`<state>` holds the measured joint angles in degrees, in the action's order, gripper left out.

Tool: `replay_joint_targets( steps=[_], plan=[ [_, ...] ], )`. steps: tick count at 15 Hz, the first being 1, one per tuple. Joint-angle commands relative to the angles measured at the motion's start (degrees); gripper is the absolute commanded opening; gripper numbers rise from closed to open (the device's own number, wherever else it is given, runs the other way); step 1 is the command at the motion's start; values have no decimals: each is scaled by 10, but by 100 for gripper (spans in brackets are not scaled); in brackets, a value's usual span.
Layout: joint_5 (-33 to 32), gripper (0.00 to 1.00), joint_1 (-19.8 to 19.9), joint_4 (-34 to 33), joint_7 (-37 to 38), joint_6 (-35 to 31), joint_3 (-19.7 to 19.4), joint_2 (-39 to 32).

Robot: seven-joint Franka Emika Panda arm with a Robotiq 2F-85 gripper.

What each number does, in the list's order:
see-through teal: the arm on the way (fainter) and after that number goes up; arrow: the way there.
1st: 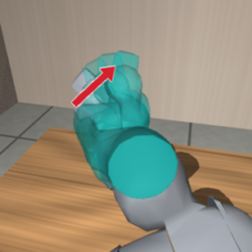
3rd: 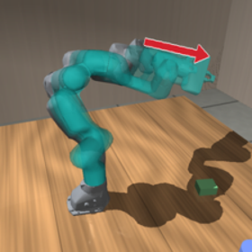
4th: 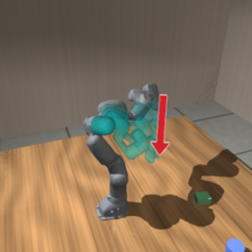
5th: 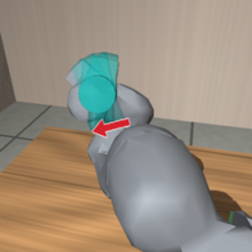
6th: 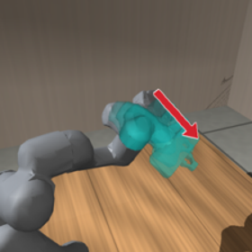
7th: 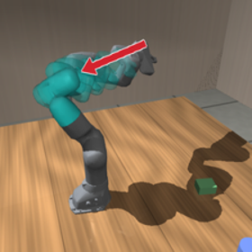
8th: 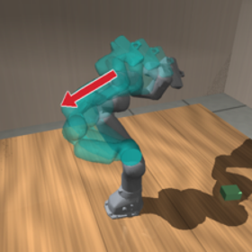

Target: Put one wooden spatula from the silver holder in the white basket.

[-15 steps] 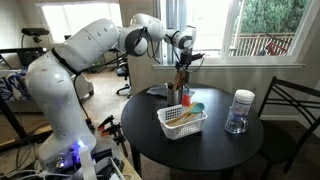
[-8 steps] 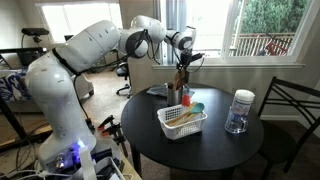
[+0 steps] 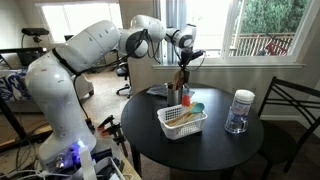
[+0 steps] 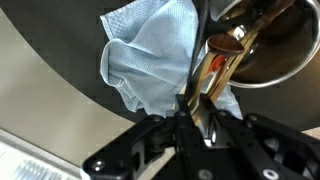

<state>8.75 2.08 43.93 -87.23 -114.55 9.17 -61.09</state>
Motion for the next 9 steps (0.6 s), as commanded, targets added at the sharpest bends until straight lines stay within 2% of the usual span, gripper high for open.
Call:
replay_joint_targets(
  steps=[1, 8, 9],
  plan=[
    [5, 3, 4, -4, -14, 2, 8, -3],
    [4, 7, 4, 2, -14, -3, 12, 2],
    [2, 27, 2, 3, -12, -4, 11, 5]
  ],
)
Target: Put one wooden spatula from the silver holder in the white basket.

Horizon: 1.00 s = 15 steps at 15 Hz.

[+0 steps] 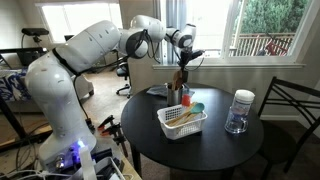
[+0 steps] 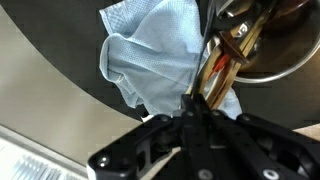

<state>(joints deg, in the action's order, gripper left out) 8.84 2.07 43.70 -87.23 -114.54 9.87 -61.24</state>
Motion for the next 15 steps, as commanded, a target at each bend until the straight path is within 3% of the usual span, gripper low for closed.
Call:
replay_joint_targets(
  steps=[1, 11, 14, 15],
  plan=[
    [1, 34, 2, 5, -12, -3, 4, 7],
    [2, 97, -2, -9, -12, 10, 10, -12],
    [3, 100, -1, -12, -11, 17, 11, -20],
    [2, 74, 0, -13, -13, 16, 11, -23]
  ],
)
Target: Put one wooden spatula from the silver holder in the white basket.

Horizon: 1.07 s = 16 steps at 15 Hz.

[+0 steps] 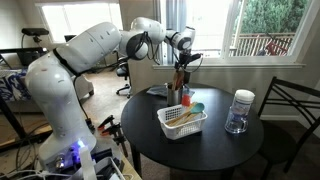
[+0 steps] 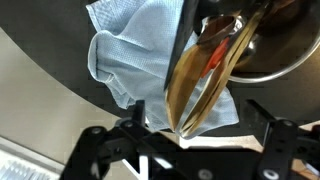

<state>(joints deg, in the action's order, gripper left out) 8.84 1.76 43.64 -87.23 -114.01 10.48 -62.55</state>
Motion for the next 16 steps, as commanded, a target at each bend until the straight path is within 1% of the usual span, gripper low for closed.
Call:
replay_joint_targets(
  steps=[1, 2, 3, 4, 10, 12, 13, 14, 16],
  plan=[
    [2, 75, 3, -12, -13, 10, 5, -11],
    [2, 73, 3, -12, -13, 11, 5, -13],
    [3, 67, 3, -13, -13, 11, 5, -14],
    [2, 59, 3, -13, -12, 12, 5, -14],
    [2, 19, 3, -14, -11, 13, 5, -14],
    [1, 7, 3, -14, -11, 13, 4, -13],
    [0, 7, 3, -14, -11, 13, 3, -11],
    [-1, 4, 2, -14, -10, 13, 3, -9],
    [-4, 6, 1, -16, -8, 17, 1, 0]
  ],
)
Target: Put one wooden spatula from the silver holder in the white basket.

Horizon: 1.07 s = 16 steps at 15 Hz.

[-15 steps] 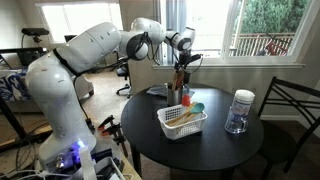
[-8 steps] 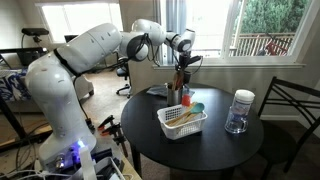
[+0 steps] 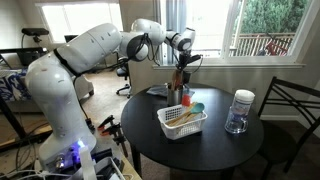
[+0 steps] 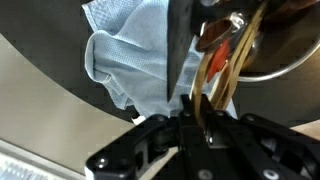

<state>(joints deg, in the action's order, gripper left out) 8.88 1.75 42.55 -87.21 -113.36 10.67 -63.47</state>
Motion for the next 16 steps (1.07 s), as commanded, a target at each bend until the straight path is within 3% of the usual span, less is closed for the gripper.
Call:
replay_joint_targets(
  steps=[1, 9, 13, 16],
  plan=[
    [-6, 7, 1, -5, -7, 10, -3, 14],
    [-11, 7, -3, -9, -1, 11, -9, 39],
    [-5, 7, -5, -1, 69, 38, -16, 60],
    [-7, 7, -14, 5, 169, 50, -33, 78]
  ],
)
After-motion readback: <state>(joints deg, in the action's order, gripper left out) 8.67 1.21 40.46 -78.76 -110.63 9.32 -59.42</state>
